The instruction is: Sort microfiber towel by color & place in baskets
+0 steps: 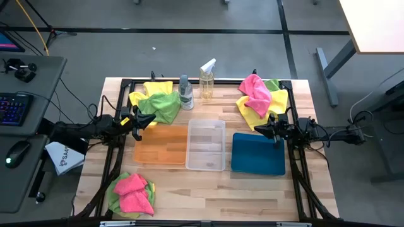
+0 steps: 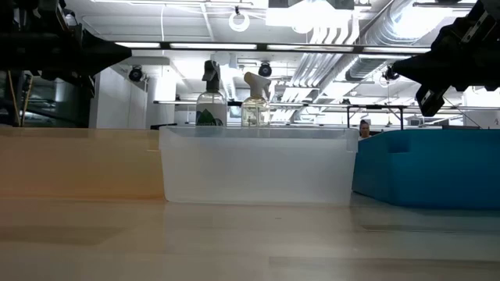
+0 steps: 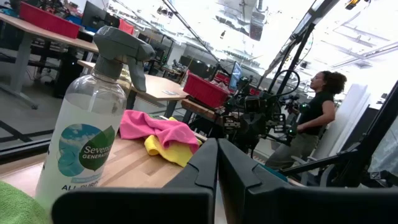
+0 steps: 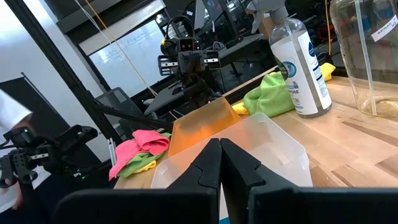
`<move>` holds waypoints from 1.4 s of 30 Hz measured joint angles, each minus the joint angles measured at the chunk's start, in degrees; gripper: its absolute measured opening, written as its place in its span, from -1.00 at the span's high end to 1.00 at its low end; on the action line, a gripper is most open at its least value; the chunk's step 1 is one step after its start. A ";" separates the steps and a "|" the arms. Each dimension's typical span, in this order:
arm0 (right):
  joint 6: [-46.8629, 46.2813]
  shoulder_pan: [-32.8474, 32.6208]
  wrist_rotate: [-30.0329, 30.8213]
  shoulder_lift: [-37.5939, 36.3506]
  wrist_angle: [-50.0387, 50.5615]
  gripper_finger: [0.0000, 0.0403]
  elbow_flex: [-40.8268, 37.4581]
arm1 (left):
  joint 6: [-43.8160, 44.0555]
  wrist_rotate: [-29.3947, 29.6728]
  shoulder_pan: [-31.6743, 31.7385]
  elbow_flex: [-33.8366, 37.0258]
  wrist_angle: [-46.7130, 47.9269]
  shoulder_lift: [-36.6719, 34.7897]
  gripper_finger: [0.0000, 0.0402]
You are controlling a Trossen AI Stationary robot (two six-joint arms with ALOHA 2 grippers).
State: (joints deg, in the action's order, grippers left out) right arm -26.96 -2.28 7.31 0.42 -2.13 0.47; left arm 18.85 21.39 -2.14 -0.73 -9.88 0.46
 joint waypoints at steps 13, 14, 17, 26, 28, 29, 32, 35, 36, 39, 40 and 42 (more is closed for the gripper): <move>0.00 0.02 0.02 0.01 0.00 1.00 0.02 | 0.00 -0.02 0.01 0.02 -0.01 0.01 1.00; 0.01 0.02 0.01 0.00 -0.02 1.00 0.02 | 0.08 -0.02 0.01 0.01 -0.26 0.01 1.00; 0.00 0.02 0.02 0.00 -0.02 1.00 0.02 | 4.73 0.00 0.01 0.00 -3.58 0.01 1.00; 0.00 0.02 0.01 -0.01 -0.02 1.00 0.00 | 18.84 -1.36 -0.01 -5.77 -14.02 9.09 0.97; 0.00 0.00 0.02 -0.01 -0.02 1.00 0.02 | 15.33 -1.20 0.12 -11.11 -10.40 14.62 0.91; 0.00 0.02 0.02 0.00 0.00 1.00 0.02 | 13.19 -1.22 0.31 -14.33 -5.91 17.51 0.87; 0.00 0.00 0.02 -0.01 -0.02 1.00 0.02 | 10.34 0.53 0.88 -27.13 12.55 27.36 0.71; 0.00 0.00 0.02 -0.01 0.00 1.00 0.01 | 7.86 4.21 2.28 -39.77 34.59 37.85 0.50; 0.01 0.00 0.02 -0.01 -0.02 1.00 0.02 | 7.54 6.09 3.17 -43.50 40.81 41.69 0.43; 0.00 0.00 0.02 -0.01 0.00 1.00 0.02 | 6.13 8.90 7.93 -50.62 54.19 51.98 0.23; 0.00 0.01 0.02 -0.01 -0.01 1.00 0.02 | 5.00 7.33 10.43 -51.77 56.87 55.09 0.18; 0.00 0.00 0.02 -0.01 -0.01 1.00 0.02 | 3.17 0.74 15.37 -52.28 58.76 60.47 0.11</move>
State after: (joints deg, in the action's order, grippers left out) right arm -26.96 -2.28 7.33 0.40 -2.14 0.49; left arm 22.02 22.13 13.23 -53.01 48.88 60.93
